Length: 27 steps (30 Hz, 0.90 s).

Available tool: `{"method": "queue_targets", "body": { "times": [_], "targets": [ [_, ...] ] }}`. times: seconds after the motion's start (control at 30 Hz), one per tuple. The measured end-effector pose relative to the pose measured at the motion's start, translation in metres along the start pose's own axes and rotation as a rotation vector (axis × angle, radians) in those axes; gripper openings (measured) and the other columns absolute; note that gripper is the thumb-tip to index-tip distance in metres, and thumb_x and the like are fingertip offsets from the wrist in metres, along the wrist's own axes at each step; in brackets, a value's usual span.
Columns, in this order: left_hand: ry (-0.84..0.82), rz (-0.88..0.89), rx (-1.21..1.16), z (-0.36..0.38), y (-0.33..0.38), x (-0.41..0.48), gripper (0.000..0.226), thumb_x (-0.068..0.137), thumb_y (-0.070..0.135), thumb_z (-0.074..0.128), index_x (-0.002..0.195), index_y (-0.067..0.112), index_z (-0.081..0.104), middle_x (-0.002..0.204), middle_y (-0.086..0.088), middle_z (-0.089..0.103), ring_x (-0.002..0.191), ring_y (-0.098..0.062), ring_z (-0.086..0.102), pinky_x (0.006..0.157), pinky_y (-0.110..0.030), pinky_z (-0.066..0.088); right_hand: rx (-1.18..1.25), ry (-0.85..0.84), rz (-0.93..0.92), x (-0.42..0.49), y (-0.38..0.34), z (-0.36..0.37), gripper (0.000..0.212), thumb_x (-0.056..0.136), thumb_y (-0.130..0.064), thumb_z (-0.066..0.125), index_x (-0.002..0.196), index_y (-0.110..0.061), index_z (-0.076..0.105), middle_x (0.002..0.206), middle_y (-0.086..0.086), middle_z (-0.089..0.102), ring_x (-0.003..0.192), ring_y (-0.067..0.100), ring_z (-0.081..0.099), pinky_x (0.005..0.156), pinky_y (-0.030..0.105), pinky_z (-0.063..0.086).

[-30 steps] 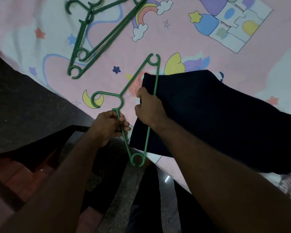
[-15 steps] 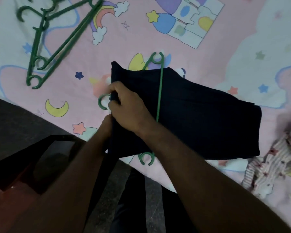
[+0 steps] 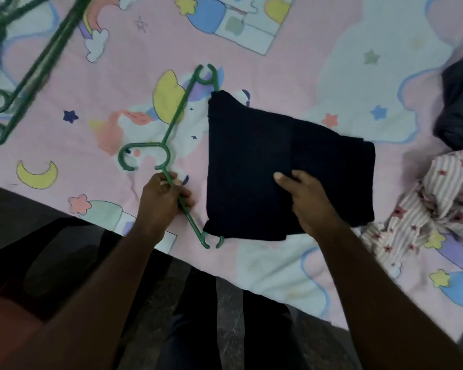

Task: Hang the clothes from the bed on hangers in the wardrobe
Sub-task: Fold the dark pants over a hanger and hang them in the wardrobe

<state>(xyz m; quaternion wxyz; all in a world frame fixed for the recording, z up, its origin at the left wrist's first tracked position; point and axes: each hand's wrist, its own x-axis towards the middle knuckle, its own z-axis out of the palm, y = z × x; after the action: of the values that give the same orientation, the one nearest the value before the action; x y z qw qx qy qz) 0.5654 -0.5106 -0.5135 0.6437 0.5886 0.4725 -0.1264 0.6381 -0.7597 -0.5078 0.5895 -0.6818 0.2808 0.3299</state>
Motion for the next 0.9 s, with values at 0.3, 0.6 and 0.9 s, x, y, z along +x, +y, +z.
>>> {"method": "queue_targets", "body": {
  "times": [0.3,0.6,0.9],
  "targets": [
    [-0.079,0.089,0.242,0.030,-0.020,-0.019,0.010,0.100,0.014,0.052,0.108,0.009,0.050,0.073,-0.009,0.059,0.056,-0.021,0.061,0.052,-0.029,0.056,-0.381,0.276,-0.418,-0.012,-0.032,-0.072,0.009,0.098,-0.016,0.056,0.106,-0.016,0.052,0.091,-0.012,0.061,0.081,-0.002,0.059,0.069,0.006,0.043],
    [-0.064,0.075,0.294,0.052,-0.035,-0.034,0.015,0.102,0.021,0.048,0.109,0.009,0.043,0.077,-0.010,0.062,0.051,-0.022,0.062,0.041,-0.028,0.050,-0.539,0.443,-0.429,0.005,-0.011,-0.104,0.013,0.098,-0.019,0.053,0.110,-0.013,0.052,0.100,0.000,0.061,0.091,0.013,0.055,0.075,0.022,0.039],
    [0.003,0.038,0.347,0.055,-0.046,-0.039,0.016,0.100,0.023,0.052,0.104,0.010,0.043,0.093,-0.015,0.062,0.065,-0.030,0.065,0.052,-0.037,0.057,-0.811,0.464,-0.384,0.008,0.004,-0.116,0.035,0.100,-0.029,0.049,0.126,-0.005,0.050,0.114,0.019,0.066,0.106,0.039,0.059,0.083,0.037,0.042]
  ]
}}
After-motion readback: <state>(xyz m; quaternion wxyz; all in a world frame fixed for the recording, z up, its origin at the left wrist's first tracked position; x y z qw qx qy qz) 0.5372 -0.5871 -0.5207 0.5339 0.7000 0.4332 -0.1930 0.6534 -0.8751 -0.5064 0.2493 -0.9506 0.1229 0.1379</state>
